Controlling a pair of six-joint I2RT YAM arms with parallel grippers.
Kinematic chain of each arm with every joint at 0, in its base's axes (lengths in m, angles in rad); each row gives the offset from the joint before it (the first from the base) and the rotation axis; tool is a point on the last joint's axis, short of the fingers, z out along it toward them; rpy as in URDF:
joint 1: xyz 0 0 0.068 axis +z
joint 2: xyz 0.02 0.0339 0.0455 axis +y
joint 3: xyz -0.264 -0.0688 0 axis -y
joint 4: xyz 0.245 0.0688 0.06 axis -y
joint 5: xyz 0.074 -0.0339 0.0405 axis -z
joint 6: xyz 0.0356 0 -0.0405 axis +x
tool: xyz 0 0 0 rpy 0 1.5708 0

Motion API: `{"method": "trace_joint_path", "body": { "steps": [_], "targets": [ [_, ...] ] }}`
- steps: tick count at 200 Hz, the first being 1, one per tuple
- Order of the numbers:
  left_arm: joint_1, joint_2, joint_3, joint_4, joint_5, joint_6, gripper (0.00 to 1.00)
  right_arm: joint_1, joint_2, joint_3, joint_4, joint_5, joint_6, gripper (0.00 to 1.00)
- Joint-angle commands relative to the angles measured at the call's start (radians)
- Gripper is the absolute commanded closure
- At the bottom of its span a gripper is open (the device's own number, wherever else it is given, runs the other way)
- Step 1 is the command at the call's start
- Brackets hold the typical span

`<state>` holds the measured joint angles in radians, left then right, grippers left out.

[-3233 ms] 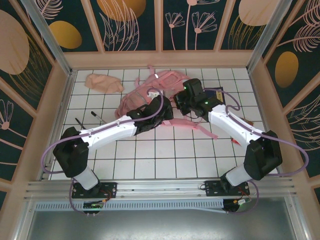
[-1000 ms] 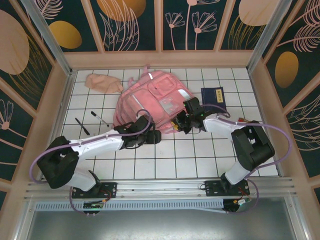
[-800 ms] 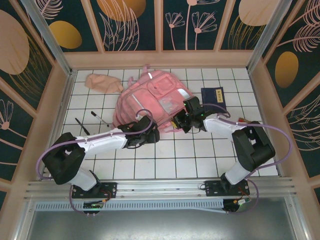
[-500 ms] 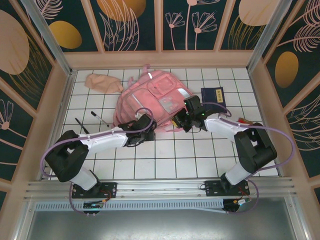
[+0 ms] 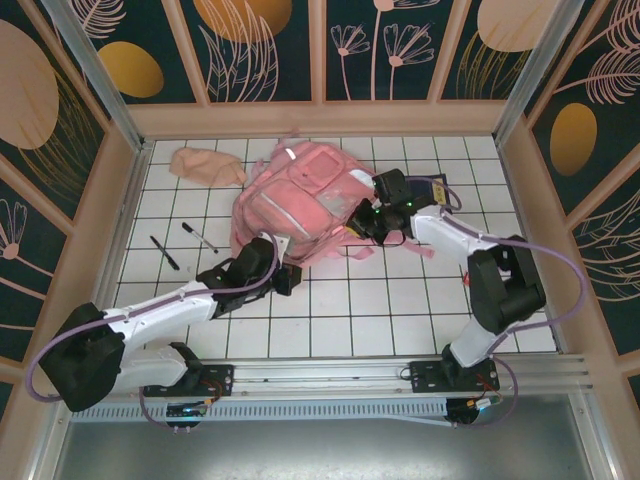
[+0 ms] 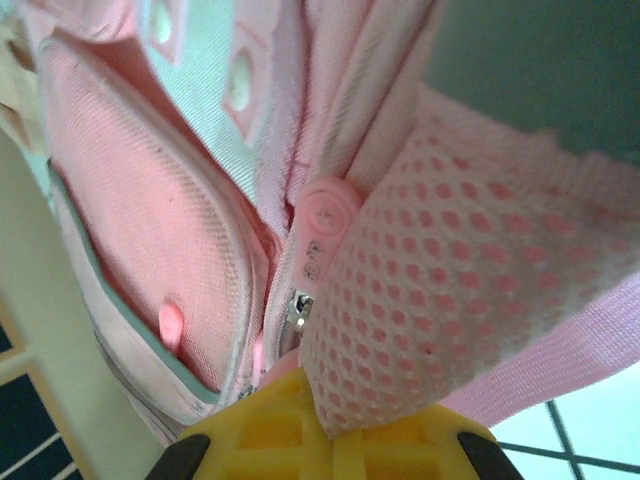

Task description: Pack the student bag

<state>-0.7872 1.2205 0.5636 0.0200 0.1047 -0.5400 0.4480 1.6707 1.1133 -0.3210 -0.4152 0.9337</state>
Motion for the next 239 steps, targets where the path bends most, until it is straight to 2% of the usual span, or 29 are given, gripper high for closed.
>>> {"method": "trace_joint_path", "body": {
  "steps": [1,17,42,72,89,102,115,133,158,180,218,231,239],
  "targets": [
    [-0.007,-0.027,-0.006,0.028,0.137,0.069,1.0,-0.084,0.057,0.115,-0.022,0.1,-0.128,1.0],
    [-0.006,-0.028,0.023,0.009,0.134,0.109,1.0,-0.12,0.078,0.157,-0.058,0.112,-0.119,1.0],
    [-0.01,0.008,0.061,0.01,0.216,0.127,1.0,-0.162,0.095,0.203,-0.059,0.099,-0.118,1.0],
    [-0.049,0.06,0.077,0.1,0.248,0.11,1.0,-0.218,0.177,0.242,0.062,0.096,-0.253,1.0],
    [-0.059,0.105,0.102,0.163,0.227,0.058,1.0,-0.245,0.2,0.26,0.056,0.056,-0.286,0.68],
    [-0.06,0.145,0.132,0.189,0.204,0.012,1.0,-0.251,0.153,0.229,0.041,0.046,-0.236,0.55],
    [-0.061,0.177,0.154,0.23,0.193,-0.021,1.0,-0.249,0.083,0.188,-0.012,0.034,-0.169,0.48],
    [-0.067,0.217,0.186,0.268,0.19,-0.033,1.0,-0.229,-0.012,0.129,-0.151,0.059,-0.089,0.42],
    [-0.075,0.274,0.24,0.265,0.21,-0.01,1.0,-0.101,-0.13,0.019,-0.272,0.197,0.053,0.39],
    [-0.082,0.3,0.27,0.263,0.222,0.001,1.0,0.013,-0.175,-0.046,-0.272,0.22,0.117,0.39],
    [-0.086,0.303,0.278,0.287,0.212,0.018,1.0,0.04,-0.117,-0.058,-0.25,0.18,0.101,0.41],
    [-0.087,0.301,0.279,0.282,0.196,0.025,1.0,0.049,-0.078,-0.032,-0.215,0.14,0.062,0.57],
    [-0.087,0.291,0.272,0.278,0.171,0.034,1.0,0.049,-0.056,-0.011,-0.206,0.123,0.04,0.72]
  ]
}}
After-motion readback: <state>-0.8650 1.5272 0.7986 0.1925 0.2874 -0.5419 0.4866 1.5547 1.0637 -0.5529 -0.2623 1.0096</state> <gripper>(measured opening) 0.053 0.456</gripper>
